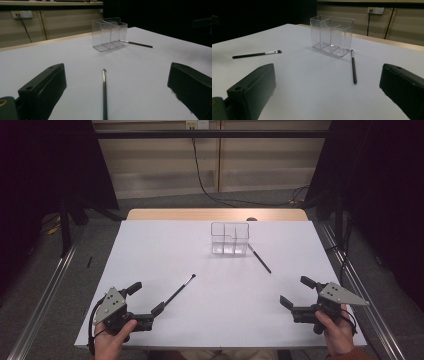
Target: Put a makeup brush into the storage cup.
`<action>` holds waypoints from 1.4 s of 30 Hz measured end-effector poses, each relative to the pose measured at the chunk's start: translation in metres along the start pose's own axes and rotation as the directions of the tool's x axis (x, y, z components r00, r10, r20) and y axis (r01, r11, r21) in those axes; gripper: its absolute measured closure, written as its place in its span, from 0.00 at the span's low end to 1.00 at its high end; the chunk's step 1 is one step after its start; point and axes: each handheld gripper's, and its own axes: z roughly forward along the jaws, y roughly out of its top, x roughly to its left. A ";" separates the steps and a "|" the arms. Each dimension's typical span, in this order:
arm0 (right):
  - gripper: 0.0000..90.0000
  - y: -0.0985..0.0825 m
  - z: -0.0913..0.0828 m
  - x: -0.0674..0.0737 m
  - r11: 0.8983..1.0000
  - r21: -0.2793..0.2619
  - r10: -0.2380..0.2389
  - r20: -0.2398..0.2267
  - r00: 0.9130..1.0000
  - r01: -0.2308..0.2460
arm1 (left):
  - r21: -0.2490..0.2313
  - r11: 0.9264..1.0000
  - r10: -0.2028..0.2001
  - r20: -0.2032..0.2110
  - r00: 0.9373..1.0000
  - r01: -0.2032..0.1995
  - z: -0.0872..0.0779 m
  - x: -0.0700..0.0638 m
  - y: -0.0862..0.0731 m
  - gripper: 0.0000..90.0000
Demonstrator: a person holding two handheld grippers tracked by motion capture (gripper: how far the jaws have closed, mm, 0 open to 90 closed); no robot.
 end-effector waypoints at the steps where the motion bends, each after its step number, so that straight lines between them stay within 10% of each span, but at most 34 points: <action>1: 0.00 0.000 0.000 0.000 1.000 -0.001 0.002 0.002 1.000 -0.002 | 0.000 1.000 0.000 0.000 1.000 0.000 0.000 0.000 0.000 0.02; 42: 0.00 0.000 0.003 0.001 1.000 0.016 -0.001 -0.018 1.000 0.002 | 0.181 0.982 0.042 0.064 0.997 -0.053 0.048 0.013 0.036 0.06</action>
